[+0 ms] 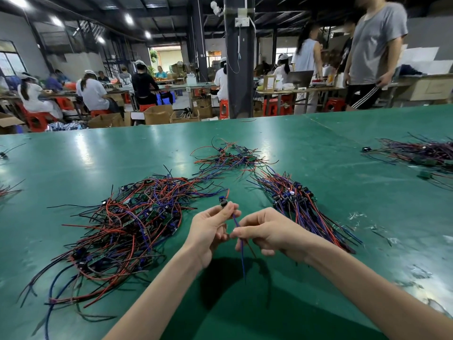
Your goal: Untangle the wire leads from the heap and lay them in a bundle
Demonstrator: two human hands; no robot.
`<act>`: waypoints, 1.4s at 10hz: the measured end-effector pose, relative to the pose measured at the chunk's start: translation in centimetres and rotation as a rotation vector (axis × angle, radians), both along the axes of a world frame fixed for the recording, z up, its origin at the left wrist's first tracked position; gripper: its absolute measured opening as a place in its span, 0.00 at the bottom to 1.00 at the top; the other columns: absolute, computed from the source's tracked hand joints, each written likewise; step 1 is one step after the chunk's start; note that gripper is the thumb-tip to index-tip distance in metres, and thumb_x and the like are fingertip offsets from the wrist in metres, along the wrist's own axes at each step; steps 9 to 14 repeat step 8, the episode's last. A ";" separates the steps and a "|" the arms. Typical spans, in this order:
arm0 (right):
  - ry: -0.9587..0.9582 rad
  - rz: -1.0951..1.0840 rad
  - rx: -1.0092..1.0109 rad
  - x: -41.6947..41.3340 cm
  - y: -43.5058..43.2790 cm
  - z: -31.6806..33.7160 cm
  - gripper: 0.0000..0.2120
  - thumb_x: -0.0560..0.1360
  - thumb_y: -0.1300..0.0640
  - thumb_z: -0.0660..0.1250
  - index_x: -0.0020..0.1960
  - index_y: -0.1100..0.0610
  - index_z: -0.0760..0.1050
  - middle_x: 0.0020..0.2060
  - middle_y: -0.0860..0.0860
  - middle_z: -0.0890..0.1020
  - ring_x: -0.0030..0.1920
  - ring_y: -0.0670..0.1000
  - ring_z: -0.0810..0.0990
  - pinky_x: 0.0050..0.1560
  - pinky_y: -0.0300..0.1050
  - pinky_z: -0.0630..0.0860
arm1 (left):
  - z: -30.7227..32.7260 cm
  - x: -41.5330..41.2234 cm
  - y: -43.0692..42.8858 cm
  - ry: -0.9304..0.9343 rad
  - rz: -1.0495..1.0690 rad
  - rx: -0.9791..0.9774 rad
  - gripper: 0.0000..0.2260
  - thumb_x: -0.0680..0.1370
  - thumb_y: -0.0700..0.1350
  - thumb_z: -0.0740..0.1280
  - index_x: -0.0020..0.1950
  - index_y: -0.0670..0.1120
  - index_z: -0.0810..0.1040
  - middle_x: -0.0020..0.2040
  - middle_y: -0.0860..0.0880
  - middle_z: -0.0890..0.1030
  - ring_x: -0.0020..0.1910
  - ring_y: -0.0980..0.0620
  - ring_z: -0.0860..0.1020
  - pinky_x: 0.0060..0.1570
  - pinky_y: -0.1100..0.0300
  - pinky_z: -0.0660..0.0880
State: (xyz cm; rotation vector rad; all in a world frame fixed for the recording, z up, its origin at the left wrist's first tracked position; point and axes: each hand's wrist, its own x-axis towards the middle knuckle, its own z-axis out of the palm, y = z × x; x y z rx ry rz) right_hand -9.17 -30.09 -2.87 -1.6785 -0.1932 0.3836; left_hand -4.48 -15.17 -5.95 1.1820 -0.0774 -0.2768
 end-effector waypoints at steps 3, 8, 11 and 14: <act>-0.308 -0.420 -0.024 2.2 -3.8 4.2 0.08 0.79 0.64 0.61 0.47 0.67 0.77 0.35 0.57 0.83 0.17 0.42 0.60 0.18 0.35 0.63 | 0.2 -0.5 -0.4 0.008 -0.061 0.107 0.19 0.70 0.55 0.68 0.52 0.43 0.81 0.50 0.48 0.85 0.19 0.59 0.62 0.23 0.68 0.66; -0.133 -0.596 -1.061 2.2 -8.9 4.5 0.18 0.74 0.52 0.65 0.30 0.62 0.74 0.27 0.55 0.78 0.27 0.53 0.72 0.31 0.40 0.70 | 1.2 -1.2 -0.2 0.001 -0.017 0.167 0.11 0.80 0.46 0.62 0.52 0.42 0.80 0.47 0.46 0.85 0.20 0.58 0.64 0.23 0.65 0.68; -0.133 -0.596 -1.061 2.2 -8.9 4.5 0.18 0.74 0.52 0.65 0.30 0.62 0.74 0.27 0.55 0.78 0.27 0.53 0.72 0.31 0.40 0.70 | 1.2 -1.2 -0.2 0.001 -0.017 0.167 0.11 0.80 0.46 0.62 0.52 0.42 0.80 0.47 0.46 0.85 0.20 0.58 0.64 0.23 0.65 0.68; -0.133 -0.596 -1.061 2.2 -8.9 4.5 0.18 0.74 0.52 0.65 0.30 0.62 0.74 0.27 0.55 0.78 0.27 0.53 0.72 0.31 0.40 0.70 | 1.2 -1.2 -0.2 0.001 -0.017 0.167 0.11 0.80 0.46 0.62 0.52 0.42 0.80 0.47 0.46 0.85 0.20 0.58 0.64 0.23 0.65 0.68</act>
